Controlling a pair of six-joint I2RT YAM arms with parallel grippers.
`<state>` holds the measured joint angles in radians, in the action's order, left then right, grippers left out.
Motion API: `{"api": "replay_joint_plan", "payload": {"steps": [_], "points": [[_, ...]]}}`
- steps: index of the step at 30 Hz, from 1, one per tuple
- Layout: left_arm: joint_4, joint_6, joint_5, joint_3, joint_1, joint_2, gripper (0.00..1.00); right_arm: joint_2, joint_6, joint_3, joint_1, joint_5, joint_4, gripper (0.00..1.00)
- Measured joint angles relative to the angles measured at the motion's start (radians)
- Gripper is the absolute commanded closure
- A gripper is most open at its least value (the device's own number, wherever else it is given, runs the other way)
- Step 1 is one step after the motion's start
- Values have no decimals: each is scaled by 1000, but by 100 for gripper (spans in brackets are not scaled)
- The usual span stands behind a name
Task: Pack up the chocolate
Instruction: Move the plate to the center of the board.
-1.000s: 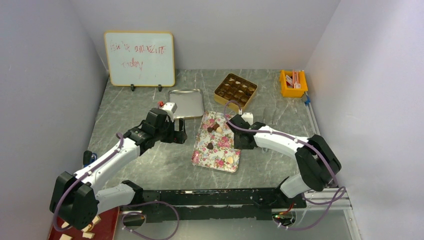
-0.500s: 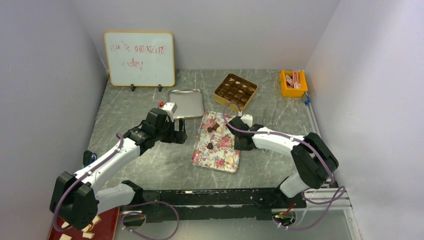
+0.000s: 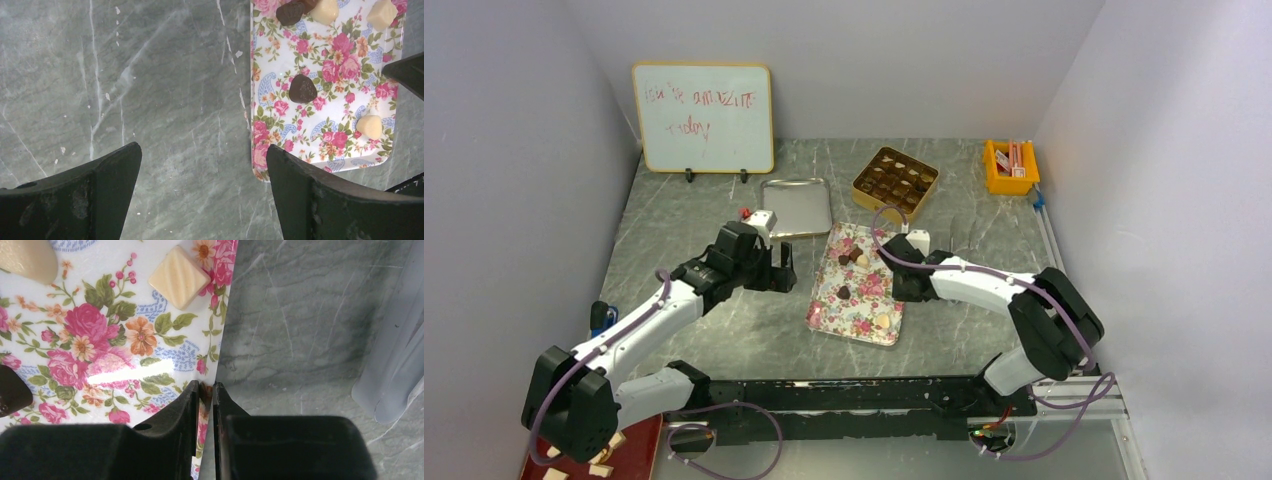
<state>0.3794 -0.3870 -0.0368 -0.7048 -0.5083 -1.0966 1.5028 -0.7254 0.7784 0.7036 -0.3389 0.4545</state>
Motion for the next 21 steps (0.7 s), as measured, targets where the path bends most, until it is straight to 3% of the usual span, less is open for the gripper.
{"api": "replay_joint_plan", "payload": {"steps": [21], "points": [[-19,-36,-2,3,0,8,0,-50,8,2,111,12,152,88]]}}
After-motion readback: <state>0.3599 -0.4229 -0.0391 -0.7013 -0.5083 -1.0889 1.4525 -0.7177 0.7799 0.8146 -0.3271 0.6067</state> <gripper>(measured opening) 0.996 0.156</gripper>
